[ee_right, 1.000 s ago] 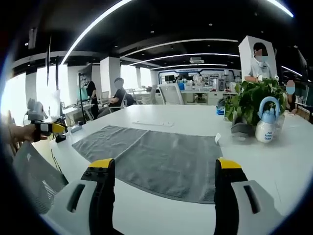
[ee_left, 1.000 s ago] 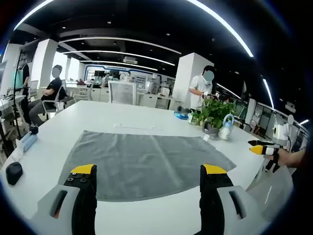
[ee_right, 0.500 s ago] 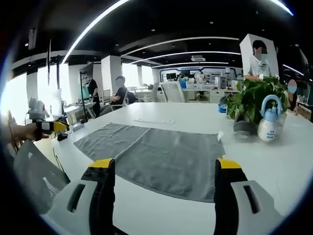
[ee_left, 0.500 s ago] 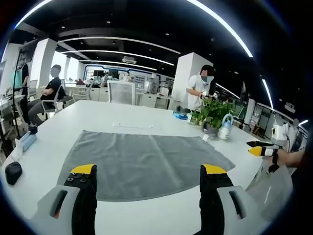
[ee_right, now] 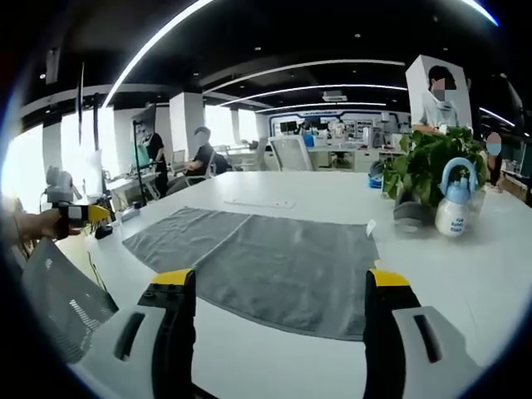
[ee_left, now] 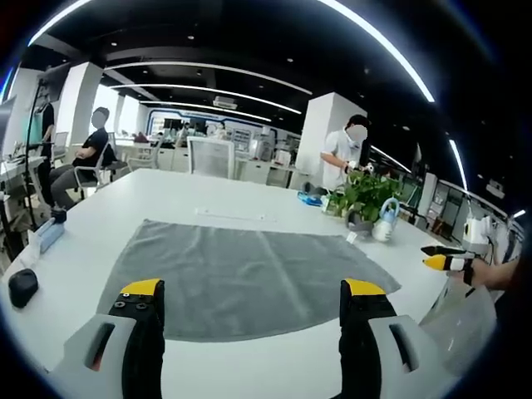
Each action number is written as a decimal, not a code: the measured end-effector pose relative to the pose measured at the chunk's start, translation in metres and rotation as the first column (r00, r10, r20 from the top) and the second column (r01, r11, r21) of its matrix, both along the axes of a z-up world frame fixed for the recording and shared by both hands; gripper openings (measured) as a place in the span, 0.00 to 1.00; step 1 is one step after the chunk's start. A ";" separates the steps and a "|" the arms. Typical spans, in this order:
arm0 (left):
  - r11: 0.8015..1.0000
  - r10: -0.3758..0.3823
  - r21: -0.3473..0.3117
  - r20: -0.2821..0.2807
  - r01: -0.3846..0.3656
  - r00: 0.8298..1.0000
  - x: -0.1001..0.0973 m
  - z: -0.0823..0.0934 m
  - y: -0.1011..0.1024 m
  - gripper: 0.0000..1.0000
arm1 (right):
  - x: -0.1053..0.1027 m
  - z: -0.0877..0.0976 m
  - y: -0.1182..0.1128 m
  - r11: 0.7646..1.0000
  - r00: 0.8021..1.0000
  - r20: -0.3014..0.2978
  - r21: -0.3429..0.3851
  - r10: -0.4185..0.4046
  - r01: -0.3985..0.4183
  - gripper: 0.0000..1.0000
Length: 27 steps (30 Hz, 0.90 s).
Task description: Fold the towel on the table until its edges align and the towel forms a compact rectangular stack.
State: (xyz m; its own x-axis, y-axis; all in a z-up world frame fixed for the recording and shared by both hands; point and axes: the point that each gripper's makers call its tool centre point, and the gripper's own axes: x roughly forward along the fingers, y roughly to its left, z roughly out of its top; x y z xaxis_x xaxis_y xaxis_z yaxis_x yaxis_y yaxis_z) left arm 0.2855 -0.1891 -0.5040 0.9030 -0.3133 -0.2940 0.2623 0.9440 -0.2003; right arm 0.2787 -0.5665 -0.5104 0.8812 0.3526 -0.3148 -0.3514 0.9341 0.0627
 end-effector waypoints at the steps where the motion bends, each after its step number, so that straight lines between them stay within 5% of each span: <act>1: 1.000 -0.001 -0.001 0.001 0.001 1.000 0.000 0.000 -0.001 0.89 | 0.000 -0.001 -0.001 1.000 1.000 0.000 -0.003 -0.003 0.003 0.84; 11: 0.999 -0.014 0.037 -0.031 0.015 0.999 0.000 -0.005 -0.003 0.87 | 0.003 0.003 -0.017 0.996 0.997 -0.004 0.050 -0.071 0.072 0.80; 15: 0.997 -0.055 0.043 -0.045 0.057 0.997 0.001 -0.001 -0.013 0.82 | 0.005 -0.005 -0.023 0.995 0.999 -0.029 -0.093 -0.034 0.031 0.78; 22: 0.942 -0.222 0.251 -0.034 0.223 0.974 0.025 0.013 -0.044 0.78 | 0.027 -0.006 -0.036 0.994 0.997 -0.073 -0.110 -0.003 -0.005 0.74; 27: 0.911 -0.273 0.283 -0.126 0.299 0.954 0.054 -0.019 -0.051 0.61 | 0.050 -0.023 -0.041 0.987 0.991 -0.137 -0.159 0.005 -0.027 0.69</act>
